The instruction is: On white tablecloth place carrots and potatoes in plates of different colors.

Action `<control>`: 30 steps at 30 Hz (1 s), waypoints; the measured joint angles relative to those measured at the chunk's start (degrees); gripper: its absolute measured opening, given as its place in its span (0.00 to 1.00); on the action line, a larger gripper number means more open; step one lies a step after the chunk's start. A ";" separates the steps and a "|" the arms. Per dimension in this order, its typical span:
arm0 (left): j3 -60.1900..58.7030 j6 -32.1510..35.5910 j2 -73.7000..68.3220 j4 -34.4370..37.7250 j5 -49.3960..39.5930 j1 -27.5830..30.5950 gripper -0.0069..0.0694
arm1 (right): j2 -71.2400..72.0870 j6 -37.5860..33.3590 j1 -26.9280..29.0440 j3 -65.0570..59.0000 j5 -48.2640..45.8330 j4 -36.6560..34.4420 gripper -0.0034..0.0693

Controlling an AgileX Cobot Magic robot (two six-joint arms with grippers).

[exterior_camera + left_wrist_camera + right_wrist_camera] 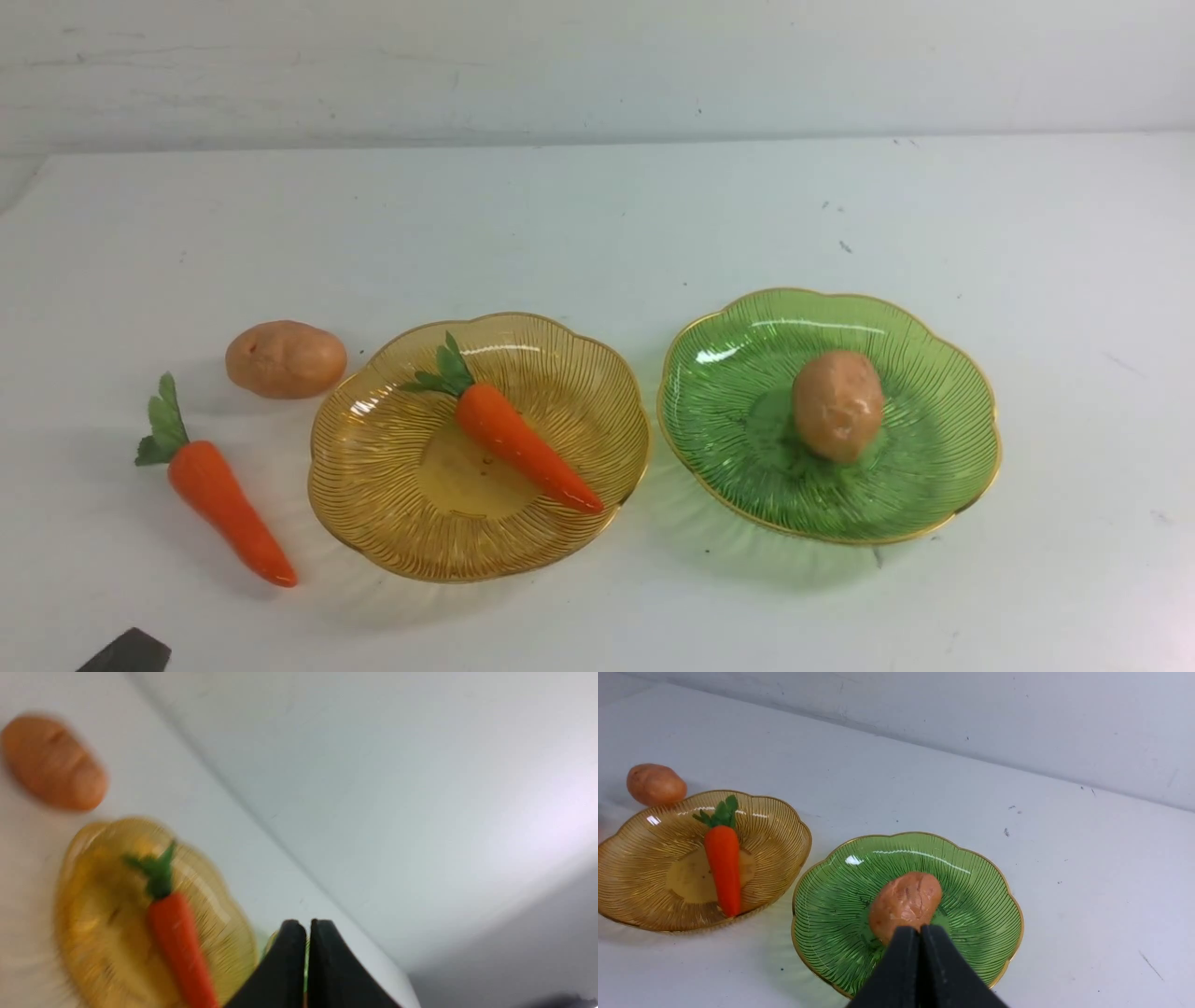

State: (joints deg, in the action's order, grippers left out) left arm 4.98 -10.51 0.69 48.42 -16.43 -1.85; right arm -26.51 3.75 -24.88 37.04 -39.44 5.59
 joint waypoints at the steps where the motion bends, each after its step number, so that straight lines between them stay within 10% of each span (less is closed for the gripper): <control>1: 3.03 2.12 -0.94 0.24 0.07 0.00 0.09 | -0.24 0.00 0.00 -0.13 0.18 0.08 0.03; 13: 34.15 10.51 -56.85 -26.21 -38.89 0.00 0.09 | -8.15 0.00 0.00 -0.13 1.24 0.93 0.03; 30: 58.27 1.32 -95.19 -39.93 -41.27 0.00 0.12 | -10.33 0.00 0.00 -0.13 1.66 3.12 0.03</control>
State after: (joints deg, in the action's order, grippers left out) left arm 63.25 -9.19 -94.50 8.49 -57.70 -1.85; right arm -36.83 3.75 -24.88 36.91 -37.78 8.71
